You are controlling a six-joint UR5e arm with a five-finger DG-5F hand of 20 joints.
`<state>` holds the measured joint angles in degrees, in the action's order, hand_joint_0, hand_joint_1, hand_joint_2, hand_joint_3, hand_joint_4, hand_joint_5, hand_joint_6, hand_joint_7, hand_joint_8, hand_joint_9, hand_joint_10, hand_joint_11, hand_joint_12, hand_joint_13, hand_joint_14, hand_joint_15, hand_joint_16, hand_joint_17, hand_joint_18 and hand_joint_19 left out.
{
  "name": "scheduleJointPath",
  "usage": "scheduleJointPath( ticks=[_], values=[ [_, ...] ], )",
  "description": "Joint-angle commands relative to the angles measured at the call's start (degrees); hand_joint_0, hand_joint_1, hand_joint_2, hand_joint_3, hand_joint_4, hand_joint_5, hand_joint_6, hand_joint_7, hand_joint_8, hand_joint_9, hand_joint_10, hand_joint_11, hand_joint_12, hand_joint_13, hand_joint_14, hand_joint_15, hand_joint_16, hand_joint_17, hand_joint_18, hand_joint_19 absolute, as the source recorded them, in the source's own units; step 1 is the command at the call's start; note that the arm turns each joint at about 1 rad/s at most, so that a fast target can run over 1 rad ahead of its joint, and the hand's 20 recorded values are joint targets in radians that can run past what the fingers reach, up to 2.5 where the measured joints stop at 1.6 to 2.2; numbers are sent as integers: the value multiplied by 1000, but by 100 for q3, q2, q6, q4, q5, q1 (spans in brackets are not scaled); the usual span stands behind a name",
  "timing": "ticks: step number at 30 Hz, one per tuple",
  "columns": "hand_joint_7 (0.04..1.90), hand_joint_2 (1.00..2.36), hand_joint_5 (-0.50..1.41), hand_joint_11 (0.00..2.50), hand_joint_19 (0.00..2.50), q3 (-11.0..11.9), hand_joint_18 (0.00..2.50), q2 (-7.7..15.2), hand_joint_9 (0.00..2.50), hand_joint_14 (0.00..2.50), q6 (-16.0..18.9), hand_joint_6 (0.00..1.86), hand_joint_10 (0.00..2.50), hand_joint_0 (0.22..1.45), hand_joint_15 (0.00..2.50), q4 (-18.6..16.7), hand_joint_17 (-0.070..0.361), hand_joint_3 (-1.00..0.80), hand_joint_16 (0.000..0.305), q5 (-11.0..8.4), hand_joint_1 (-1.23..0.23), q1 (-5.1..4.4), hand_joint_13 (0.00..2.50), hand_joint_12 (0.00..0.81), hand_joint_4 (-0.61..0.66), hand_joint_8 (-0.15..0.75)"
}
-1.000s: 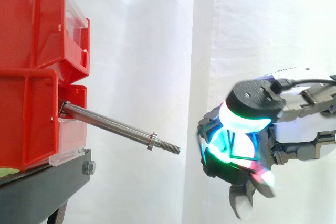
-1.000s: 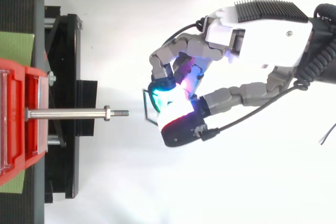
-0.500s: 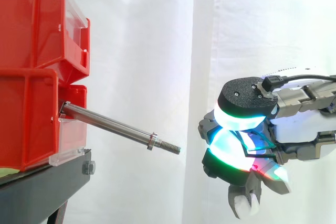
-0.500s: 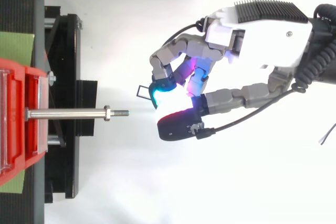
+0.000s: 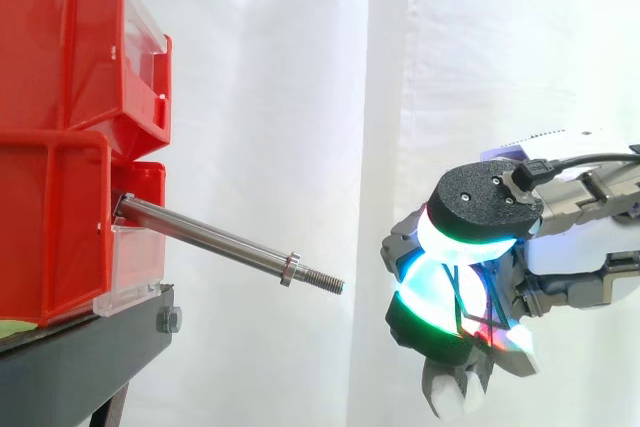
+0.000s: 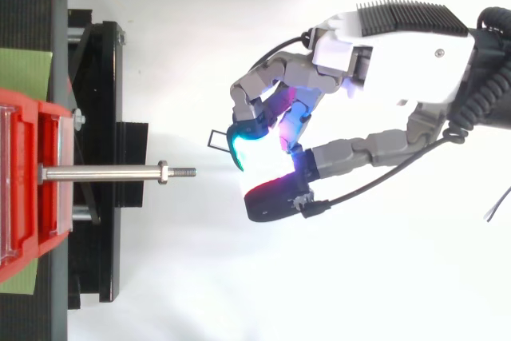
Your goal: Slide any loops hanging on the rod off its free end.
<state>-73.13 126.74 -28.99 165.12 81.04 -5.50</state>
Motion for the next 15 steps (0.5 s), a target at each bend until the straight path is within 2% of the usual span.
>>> scheduleJointPath(
  ticks=[1, 4, 9, 12, 15],
  values=[
    [1088, 1012, -166, 664, 471, 1, 700, 0, 1114, 14, 105, 901, 16, 587, 384, -6, 128, -327, 57, 0, -604, -3, 813, 368, 209, 347],
    [1143, 1012, -155, 624, 476, 1, 691, 0, 1132, 14, 254, 865, 18, 597, 383, -6, 127, -347, 57, 0, -533, -3, 813, 369, 225, 352],
    [1195, 1014, -150, 662, 476, 1, 695, 0, 1149, 13, 632, 854, 17, 603, 382, 29, 128, -327, 57, -115, -520, -3, 822, 374, 228, 364],
    [1224, 1017, -151, 685, 465, 1, 707, 0, 1134, 13, 834, 858, 15, 598, 390, 117, 128, -266, 57, -132, -549, -3, 824, 377, 213, 361],
    [1155, 1020, -166, 706, 468, 1, 712, 0, 1071, 13, 1001, 886, 17, 579, 396, 267, 129, -178, 58, -141, -605, -21, 827, 381, 212, 356]
  ],
)
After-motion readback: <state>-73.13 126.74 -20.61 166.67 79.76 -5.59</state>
